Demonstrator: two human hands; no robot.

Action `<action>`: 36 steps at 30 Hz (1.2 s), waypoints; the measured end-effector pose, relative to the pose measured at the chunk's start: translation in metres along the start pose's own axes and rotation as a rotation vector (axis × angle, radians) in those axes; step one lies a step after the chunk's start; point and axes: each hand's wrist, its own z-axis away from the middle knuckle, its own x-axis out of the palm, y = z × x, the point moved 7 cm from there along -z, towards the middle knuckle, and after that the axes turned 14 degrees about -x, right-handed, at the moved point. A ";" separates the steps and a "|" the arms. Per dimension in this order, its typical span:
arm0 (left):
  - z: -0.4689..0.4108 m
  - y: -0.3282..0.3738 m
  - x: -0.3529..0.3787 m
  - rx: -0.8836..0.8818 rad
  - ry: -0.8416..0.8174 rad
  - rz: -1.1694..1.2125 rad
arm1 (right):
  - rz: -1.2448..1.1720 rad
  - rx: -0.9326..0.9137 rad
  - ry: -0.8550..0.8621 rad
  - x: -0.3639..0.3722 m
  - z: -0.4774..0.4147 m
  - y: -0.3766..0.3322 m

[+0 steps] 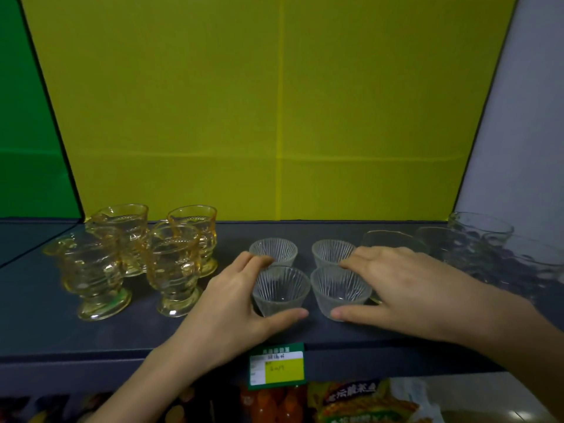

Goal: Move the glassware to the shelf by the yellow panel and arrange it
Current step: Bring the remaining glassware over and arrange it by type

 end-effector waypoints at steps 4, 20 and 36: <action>-0.002 -0.002 0.005 -0.029 -0.017 0.009 | 0.033 0.016 0.063 0.001 -0.001 0.001; -0.024 0.012 -0.039 -0.084 0.021 0.131 | -0.256 -0.024 0.290 -0.028 -0.002 0.015; -0.076 -0.001 -0.002 -0.206 0.008 0.029 | -0.305 0.042 0.073 -0.023 -0.069 0.075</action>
